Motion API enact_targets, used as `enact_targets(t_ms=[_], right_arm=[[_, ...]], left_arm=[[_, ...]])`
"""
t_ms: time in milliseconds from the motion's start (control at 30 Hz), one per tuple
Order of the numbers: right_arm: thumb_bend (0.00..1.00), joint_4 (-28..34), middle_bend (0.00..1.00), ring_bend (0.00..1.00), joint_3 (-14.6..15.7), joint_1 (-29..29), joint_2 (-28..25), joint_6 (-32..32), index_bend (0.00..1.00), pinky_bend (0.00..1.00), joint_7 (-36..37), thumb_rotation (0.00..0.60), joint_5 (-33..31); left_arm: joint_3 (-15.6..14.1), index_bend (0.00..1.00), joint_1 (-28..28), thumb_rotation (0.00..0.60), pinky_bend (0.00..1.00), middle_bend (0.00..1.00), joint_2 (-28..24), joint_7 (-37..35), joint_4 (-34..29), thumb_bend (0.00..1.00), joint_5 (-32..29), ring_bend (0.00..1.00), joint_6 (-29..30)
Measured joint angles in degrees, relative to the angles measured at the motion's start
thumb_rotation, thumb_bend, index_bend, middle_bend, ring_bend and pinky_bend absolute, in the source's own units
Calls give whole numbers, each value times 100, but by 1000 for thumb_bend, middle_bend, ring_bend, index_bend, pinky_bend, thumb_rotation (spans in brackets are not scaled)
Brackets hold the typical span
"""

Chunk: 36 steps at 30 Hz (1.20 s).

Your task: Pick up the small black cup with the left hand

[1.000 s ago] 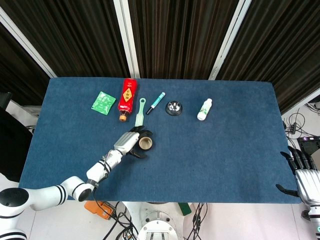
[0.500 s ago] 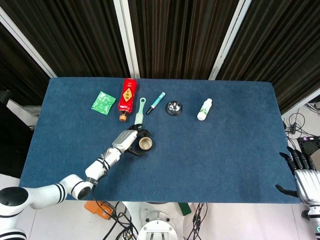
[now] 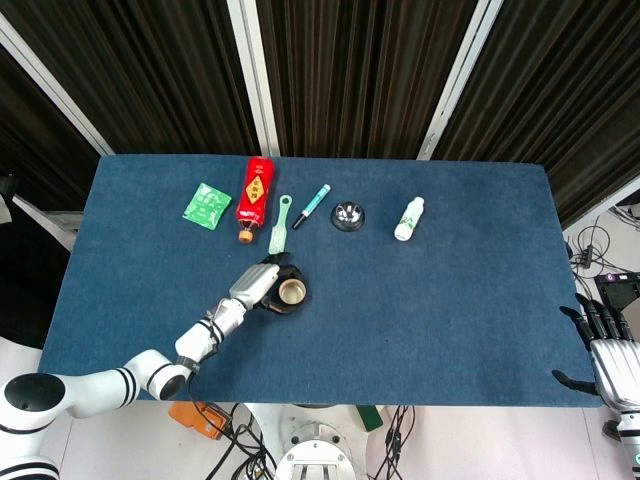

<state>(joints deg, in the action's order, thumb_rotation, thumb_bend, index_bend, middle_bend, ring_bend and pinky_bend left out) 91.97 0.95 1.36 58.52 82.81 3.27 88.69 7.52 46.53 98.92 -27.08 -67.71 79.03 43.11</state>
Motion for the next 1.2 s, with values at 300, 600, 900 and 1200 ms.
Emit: enact_targets(t_ms=[300, 600, 900, 1200], right_arm=[[204, 10, 65, 7, 5, -3, -3, 5, 222, 64, -10, 600, 4], [204, 28, 65, 7, 4, 2, 1, -11, 222, 64, -44, 600, -7], [204, 43, 65, 7, 13, 7, -9, -27, 222, 64, -5, 600, 2], [204, 93, 65, 8, -30, 56, 3, -121, 219, 64, 60, 600, -88]], left_arm=[[-15, 439, -19, 600, 77, 467, -133, -61, -86, 344, 12, 85, 24], [59, 439, -31, 600, 83, 467, -596, 164, -606, 345, 63, 85, 200], [392, 439, 78, 600, 83, 466, -1480, 1387, -1636, 345, -303, 90, 288], [809, 439, 409, 600, 92, 466, -2504, 2583, -2444, 346, -1300, 98, 14]])
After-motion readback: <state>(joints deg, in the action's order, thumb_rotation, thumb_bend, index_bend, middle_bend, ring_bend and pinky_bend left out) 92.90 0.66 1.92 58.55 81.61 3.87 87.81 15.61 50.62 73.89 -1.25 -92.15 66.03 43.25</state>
